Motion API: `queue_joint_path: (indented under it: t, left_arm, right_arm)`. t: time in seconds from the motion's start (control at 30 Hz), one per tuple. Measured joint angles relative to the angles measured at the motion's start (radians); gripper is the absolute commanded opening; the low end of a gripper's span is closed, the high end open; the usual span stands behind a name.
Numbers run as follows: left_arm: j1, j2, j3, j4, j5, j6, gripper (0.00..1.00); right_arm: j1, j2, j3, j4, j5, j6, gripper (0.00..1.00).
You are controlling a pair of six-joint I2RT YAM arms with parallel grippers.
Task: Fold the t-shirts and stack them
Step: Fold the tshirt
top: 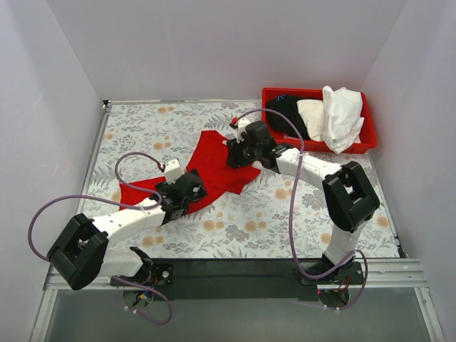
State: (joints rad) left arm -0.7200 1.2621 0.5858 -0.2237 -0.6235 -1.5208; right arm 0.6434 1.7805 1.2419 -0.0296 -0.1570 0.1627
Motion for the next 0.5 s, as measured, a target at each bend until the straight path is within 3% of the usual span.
queue_joint_path:
  t: [0.5]
  left_arm:
    - [0.021, 0.0, -0.064, 0.017, 0.047, -0.044, 0.98]
  right_arm:
    - [0.04, 0.206, 0.021, 0.019, 0.03, 0.048, 0.44]
